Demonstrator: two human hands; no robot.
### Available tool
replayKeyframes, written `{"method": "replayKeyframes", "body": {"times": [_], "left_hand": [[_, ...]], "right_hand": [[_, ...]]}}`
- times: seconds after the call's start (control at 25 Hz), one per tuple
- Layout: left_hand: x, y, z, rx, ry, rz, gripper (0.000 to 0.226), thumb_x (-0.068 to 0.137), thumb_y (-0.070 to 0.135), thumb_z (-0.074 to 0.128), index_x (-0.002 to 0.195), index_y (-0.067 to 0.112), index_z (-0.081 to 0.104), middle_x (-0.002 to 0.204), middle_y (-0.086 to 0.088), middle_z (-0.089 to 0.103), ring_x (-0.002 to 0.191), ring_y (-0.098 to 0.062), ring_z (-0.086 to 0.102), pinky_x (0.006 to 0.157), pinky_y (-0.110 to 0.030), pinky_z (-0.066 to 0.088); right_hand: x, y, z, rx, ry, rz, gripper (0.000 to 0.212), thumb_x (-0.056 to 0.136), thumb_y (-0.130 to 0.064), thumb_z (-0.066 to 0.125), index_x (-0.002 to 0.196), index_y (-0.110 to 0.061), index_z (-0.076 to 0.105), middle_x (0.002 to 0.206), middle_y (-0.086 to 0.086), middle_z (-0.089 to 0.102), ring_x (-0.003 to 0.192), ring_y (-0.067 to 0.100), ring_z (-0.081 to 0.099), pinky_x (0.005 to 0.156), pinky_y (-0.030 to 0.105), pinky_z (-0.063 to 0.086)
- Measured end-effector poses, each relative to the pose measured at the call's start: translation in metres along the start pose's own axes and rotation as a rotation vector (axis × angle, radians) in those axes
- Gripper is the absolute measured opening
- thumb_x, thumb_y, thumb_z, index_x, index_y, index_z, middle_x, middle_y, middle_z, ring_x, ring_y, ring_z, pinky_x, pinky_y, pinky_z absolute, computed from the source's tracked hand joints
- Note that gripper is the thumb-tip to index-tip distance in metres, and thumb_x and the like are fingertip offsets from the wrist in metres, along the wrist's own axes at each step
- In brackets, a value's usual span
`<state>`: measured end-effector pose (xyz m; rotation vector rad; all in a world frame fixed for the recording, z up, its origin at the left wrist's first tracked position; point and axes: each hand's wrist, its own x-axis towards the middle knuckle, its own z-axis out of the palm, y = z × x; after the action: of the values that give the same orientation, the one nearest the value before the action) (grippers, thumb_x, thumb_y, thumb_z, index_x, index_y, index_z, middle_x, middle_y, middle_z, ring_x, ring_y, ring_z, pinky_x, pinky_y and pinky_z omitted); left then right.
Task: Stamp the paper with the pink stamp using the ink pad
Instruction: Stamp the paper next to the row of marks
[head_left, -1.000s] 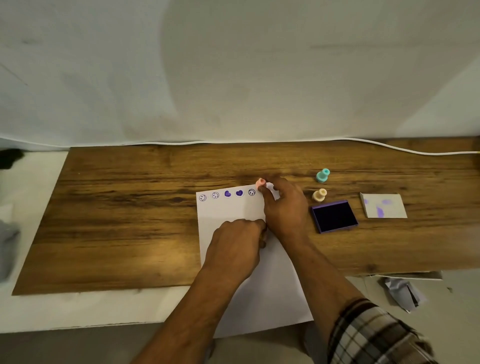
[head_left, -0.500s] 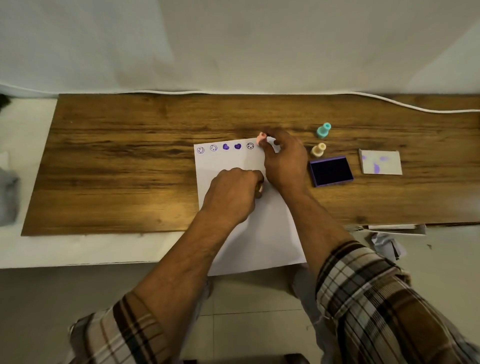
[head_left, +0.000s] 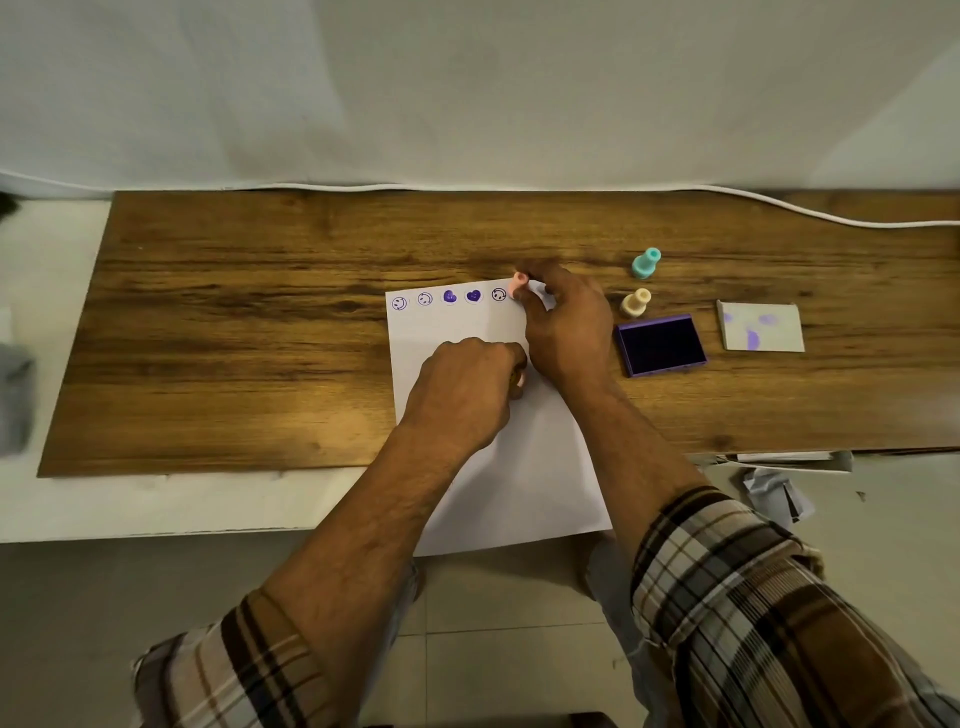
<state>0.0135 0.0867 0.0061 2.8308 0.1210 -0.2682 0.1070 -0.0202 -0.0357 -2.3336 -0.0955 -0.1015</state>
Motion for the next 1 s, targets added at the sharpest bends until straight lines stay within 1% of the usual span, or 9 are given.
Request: {"method": "replayKeyframes", "body": {"times": [0.16, 0.24, 0.4, 0.52, 0.6, 0.68, 0.84, 1.0], "left_hand": [[0.0002, -0.0007, 0.0015, -0.01, -0.003, -0.006, 0.037, 0.09, 0.033, 0.071, 0.126, 0.027, 0.066, 0.12, -0.007, 0.072, 0.095, -0.029, 0.07, 0.096, -0.042, 0.054], [0.0002, -0.001, 0.0022, -0.013, -0.012, -0.012, 0.039, 0.09, 0.034, 0.071, 0.128, 0.027, 0.065, 0.122, -0.007, 0.071, 0.097, -0.029, 0.07, 0.097, -0.043, 0.053], [-0.0004, -0.0005, 0.0016, -0.007, -0.007, -0.004, 0.039, 0.091, 0.033, 0.07, 0.128, 0.025, 0.064, 0.122, -0.008, 0.071, 0.097, -0.03, 0.07, 0.096, -0.043, 0.054], [-0.0004, -0.0015, 0.0014, -0.014, -0.009, -0.006, 0.04, 0.091, 0.033, 0.071, 0.129, 0.025, 0.064, 0.124, -0.008, 0.07, 0.099, -0.03, 0.07, 0.098, -0.043, 0.053], [0.0001, -0.002, 0.0012, -0.023, -0.012, -0.013, 0.04, 0.091, 0.033, 0.07, 0.13, 0.025, 0.063, 0.125, -0.008, 0.07, 0.1, -0.03, 0.069, 0.099, -0.043, 0.052], [-0.0002, -0.0014, 0.001, -0.014, -0.01, -0.005, 0.04, 0.092, 0.033, 0.069, 0.13, 0.025, 0.063, 0.125, -0.008, 0.07, 0.101, -0.03, 0.069, 0.099, -0.042, 0.052], [0.0002, -0.0011, 0.0001, -0.023, -0.012, -0.003, 0.038, 0.092, 0.032, 0.069, 0.13, 0.025, 0.064, 0.126, -0.008, 0.069, 0.102, -0.03, 0.069, 0.1, -0.042, 0.051], [-0.0006, 0.0003, 0.0005, -0.027, -0.018, -0.001, 0.039, 0.093, 0.033, 0.069, 0.13, 0.025, 0.064, 0.127, -0.008, 0.069, 0.103, -0.03, 0.069, 0.101, -0.042, 0.05]], "right_hand": [[-0.0022, 0.0005, -0.0009, -0.023, -0.008, -0.049, 0.026, 0.1, -0.03, 0.068, 0.125, -0.025, 0.074, 0.117, -0.001, 0.076, 0.113, 0.022, 0.061, 0.078, 0.033, 0.05], [-0.0026, 0.0003, -0.0006, -0.042, -0.003, -0.074, 0.026, 0.1, -0.028, 0.068, 0.125, -0.024, 0.074, 0.116, 0.0, 0.077, 0.112, 0.024, 0.061, 0.078, 0.035, 0.052], [-0.0011, -0.0009, 0.0027, -0.097, 0.018, -0.092, 0.025, 0.098, -0.022, 0.07, 0.122, -0.021, 0.075, 0.111, 0.001, 0.078, 0.106, 0.025, 0.059, 0.074, 0.033, 0.045], [-0.0008, -0.0025, 0.0064, -0.11, 0.057, -0.087, 0.022, 0.095, -0.018, 0.072, 0.116, -0.019, 0.077, 0.104, 0.001, 0.079, 0.101, 0.027, 0.058, 0.071, 0.034, 0.044], [0.0002, -0.0024, 0.0081, -0.128, 0.069, -0.091, 0.021, 0.094, -0.018, 0.073, 0.114, -0.018, 0.077, 0.105, 0.001, 0.079, 0.099, 0.026, 0.058, 0.071, 0.032, 0.04], [0.0013, -0.0002, 0.0085, -0.151, 0.061, -0.118, 0.022, 0.094, -0.018, 0.074, 0.115, -0.018, 0.077, 0.106, -0.001, 0.08, 0.099, 0.024, 0.056, 0.071, 0.031, 0.039], [0.0048, 0.005, 0.0073, -0.209, 0.061, -0.154, 0.022, 0.092, -0.018, 0.077, 0.114, -0.017, 0.078, 0.104, -0.001, 0.08, 0.102, 0.027, 0.058, 0.068, 0.032, 0.043], [0.0062, 0.0067, 0.0082, -0.213, 0.053, -0.134, 0.024, 0.093, -0.021, 0.077, 0.116, -0.018, 0.078, 0.106, 0.0, 0.08, 0.103, 0.026, 0.057, 0.071, 0.031, 0.039]]}}
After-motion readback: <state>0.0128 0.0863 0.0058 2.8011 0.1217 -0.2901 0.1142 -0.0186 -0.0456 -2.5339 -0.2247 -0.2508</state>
